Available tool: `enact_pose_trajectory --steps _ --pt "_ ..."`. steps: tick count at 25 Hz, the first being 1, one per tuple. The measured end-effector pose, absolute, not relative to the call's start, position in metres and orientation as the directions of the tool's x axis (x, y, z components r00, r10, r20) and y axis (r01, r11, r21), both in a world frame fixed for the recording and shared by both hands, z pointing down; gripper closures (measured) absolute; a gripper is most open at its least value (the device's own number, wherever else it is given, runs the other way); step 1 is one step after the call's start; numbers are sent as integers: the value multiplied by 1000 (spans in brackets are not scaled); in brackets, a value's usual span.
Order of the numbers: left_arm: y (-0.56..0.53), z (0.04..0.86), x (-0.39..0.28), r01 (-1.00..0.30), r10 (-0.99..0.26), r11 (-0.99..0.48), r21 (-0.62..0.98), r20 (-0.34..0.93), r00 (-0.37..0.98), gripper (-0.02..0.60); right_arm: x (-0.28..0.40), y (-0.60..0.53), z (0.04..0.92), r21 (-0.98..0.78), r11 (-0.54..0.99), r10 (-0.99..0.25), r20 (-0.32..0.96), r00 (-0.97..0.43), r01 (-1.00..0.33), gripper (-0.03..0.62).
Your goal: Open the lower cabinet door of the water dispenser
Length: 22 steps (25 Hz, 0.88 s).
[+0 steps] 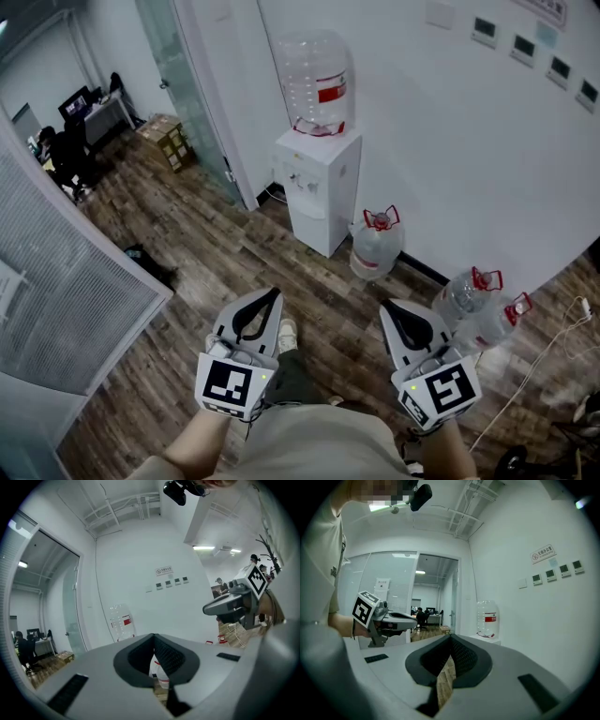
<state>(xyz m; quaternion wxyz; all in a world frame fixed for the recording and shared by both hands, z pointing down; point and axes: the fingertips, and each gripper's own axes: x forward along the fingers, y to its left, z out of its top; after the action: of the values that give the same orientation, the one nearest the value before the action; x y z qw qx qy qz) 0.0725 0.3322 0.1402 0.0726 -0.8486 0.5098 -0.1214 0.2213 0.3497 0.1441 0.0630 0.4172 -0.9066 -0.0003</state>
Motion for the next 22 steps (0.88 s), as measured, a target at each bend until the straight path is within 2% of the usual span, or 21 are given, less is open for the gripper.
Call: enact_pose_trajectory --steps 8,22 --pt "278 143 42 -860 -891 -454 -233 131 435 575 191 296 145 41 664 -746 113 -657 -747 588" --pt "104 133 -28 -841 -860 -508 -184 159 485 575 124 125 153 14 618 -770 212 -602 -786 589"
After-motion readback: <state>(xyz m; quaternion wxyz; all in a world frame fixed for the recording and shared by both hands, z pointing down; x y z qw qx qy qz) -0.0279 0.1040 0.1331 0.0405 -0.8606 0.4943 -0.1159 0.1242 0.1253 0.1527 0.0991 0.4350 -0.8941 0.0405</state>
